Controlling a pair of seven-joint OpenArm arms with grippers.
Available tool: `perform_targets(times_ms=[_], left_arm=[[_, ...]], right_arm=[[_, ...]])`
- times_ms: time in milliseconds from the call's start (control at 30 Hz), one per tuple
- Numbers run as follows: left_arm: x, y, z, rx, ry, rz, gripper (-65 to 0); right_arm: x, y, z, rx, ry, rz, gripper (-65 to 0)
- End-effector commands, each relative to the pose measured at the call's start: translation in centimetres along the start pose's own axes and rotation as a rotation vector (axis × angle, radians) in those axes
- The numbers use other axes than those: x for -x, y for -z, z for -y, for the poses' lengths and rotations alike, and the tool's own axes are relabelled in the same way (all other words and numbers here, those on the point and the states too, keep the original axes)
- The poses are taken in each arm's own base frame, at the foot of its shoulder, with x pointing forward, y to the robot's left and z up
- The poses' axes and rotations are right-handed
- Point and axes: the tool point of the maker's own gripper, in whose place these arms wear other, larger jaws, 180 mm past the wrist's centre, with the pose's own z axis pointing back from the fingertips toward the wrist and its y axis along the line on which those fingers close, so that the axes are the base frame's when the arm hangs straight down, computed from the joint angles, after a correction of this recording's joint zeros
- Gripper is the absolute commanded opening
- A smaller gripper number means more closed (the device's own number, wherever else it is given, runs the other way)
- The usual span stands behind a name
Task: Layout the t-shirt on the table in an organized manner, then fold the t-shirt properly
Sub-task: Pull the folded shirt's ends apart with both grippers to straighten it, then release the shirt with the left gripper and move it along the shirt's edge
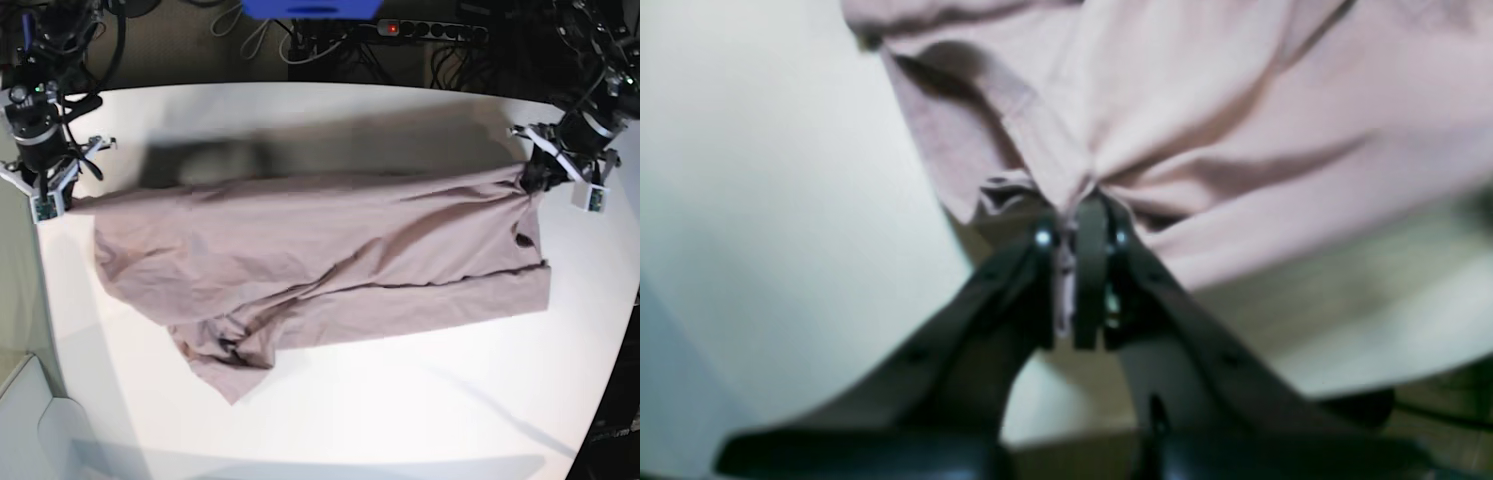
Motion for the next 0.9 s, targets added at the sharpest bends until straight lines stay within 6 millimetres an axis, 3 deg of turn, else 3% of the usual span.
perform_targets(times_ms=[0, 167, 400, 633, 667, 867], left_arm=[[0.0, -0.4, -0.3, -0.001, 0.003, 0.007, -64.9], [4.0, 0.0, -0.7, 0.010, -0.062, -0.091, -64.9], [8.2, 0.3, -0.6, 0.024, -0.143, -0.184, -64.6], [10.6, 0.6, 2.1, 0.105, -0.121, -0.275, -63.3], [10.7, 0.6, 2.3, 0.111, -0.121, -0.288, -60.7], [11.3, 0.0, 2.5, 0.113, -0.113, -0.321, -29.8]], right_arm=[[-1.1, -0.4, 1.1, 0.030, -0.001, 0.046, -65.0], [0.0, -0.8, 2.0, 0.057, 0.007, 0.019, -65.0], [2.4, -1.3, 0.9, 0.023, -0.004, -0.042, -65.0], [2.8, -1.2, 1.1, 0.025, -0.001, -0.053, -65.0], [2.8, -1.2, 1.1, 0.024, -0.002, -0.054, -65.0], [3.3, -1.4, 0.9, 0.019, -0.002, -0.067, -65.0]])
